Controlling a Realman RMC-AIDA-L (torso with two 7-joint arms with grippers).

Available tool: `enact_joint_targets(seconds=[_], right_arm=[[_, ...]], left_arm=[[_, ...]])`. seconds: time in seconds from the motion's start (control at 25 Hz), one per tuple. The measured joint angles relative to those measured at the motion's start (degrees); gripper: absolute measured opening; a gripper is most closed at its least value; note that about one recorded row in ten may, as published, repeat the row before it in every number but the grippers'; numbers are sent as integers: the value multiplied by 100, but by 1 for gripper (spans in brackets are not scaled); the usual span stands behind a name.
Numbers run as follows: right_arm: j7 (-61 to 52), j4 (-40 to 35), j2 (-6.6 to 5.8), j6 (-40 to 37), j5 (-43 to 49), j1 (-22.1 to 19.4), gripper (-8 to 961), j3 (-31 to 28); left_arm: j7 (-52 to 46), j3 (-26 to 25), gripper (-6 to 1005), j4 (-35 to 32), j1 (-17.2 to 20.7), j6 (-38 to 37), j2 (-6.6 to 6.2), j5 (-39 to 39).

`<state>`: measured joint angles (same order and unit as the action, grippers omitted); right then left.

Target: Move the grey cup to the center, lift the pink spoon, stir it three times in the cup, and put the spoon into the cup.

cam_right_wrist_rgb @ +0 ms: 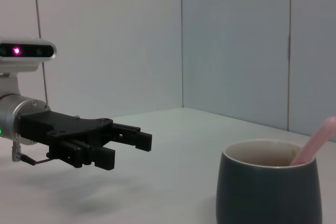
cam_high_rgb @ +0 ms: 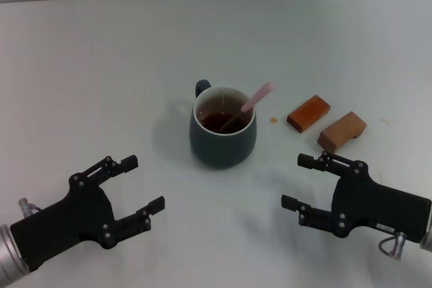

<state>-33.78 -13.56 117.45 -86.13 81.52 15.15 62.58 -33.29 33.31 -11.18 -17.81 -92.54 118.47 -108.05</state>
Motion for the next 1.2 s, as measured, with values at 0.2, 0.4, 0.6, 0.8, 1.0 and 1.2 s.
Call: enact_joint_targets(seconds=[0.2,0.4,0.6,0.8,1.0,1.2], right_arm=[[0,6,24,0,4,28,745,8],[0,12,59,0,60,62,745,10],[0,12,70,0,60,78,745,16],[1,11,69,0,60,77,745,54],[0,11,70,6,60,75,745,66],[1,11,72,5,60,75,745,71]], left_arm=[[2,-3,814,2,2,-7,0,6],[10,-1,814,2,0,-6,0,3],[12,-2,814,2,29,-4,0,6],[15,-5,814,-2,39,-10,-8,8],[16,-8,814,-7,41,-26,-13,7],[16,-3,814,-13,41,-31,-11,16]])
